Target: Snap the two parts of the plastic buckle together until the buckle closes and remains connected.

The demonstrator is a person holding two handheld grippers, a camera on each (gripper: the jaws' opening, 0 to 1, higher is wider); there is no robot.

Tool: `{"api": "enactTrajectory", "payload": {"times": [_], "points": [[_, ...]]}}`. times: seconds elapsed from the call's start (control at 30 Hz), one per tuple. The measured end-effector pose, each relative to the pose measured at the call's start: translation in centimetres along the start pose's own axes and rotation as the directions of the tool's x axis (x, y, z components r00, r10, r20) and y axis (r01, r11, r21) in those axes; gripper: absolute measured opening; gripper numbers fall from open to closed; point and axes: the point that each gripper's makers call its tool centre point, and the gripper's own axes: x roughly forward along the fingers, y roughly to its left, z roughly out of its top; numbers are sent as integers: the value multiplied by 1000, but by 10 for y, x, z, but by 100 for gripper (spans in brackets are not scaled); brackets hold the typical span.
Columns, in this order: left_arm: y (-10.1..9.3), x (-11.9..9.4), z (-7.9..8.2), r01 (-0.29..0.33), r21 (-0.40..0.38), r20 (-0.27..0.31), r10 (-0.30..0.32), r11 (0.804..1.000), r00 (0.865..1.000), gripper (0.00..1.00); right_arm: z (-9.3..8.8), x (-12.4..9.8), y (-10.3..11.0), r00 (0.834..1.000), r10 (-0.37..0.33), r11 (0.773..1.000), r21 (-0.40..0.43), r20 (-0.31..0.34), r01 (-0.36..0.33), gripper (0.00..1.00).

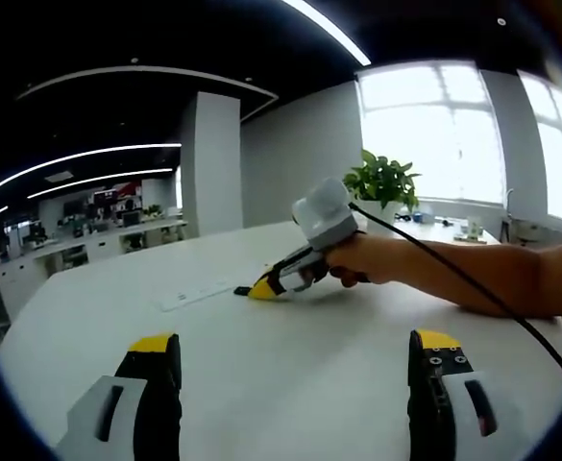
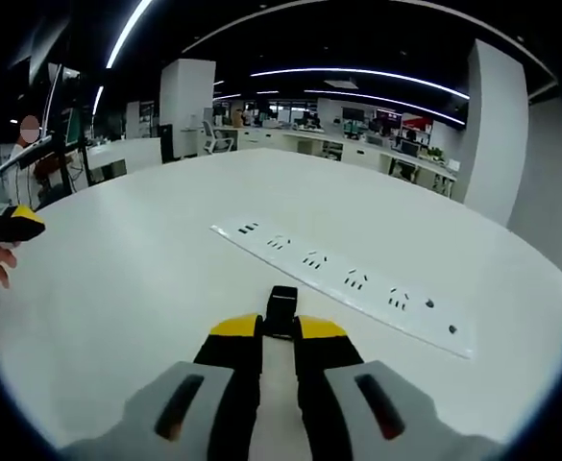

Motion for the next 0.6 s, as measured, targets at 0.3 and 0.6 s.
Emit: {"api": "enactTrajectory", "payload": {"times": [0.3,0.6], "points": [[0,0,-1,0,-1,0,0,1000,1000,99,17,4,0,995,-11,999,38,96,7,100],[0,1,-3,-1,2,-9,1,1000,1000,99,20,1,-10,992,-34,997,77,121,25,100]]}}
